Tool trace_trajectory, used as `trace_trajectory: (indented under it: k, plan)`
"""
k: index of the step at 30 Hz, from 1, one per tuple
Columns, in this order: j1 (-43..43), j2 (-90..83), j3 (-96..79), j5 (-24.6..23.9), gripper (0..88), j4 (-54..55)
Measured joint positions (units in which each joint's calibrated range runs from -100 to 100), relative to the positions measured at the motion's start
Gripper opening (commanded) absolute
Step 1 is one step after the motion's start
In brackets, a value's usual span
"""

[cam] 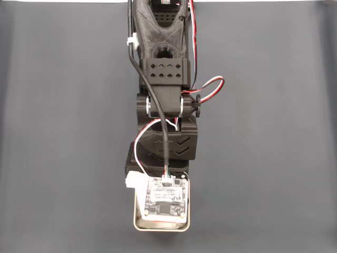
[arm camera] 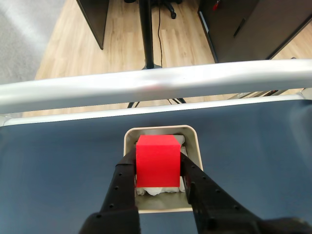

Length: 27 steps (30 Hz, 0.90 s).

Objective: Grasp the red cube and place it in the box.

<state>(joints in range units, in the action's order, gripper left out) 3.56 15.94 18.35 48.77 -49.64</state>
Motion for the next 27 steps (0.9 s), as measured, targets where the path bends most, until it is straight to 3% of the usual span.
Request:
trace_trajectory:
  k: [8,27]
  plan:
    - [0.7,0.0,0.5,1.7,31.6,0.0]
    - [1.1,0.0,0.5,2.5,32.5,0.0]
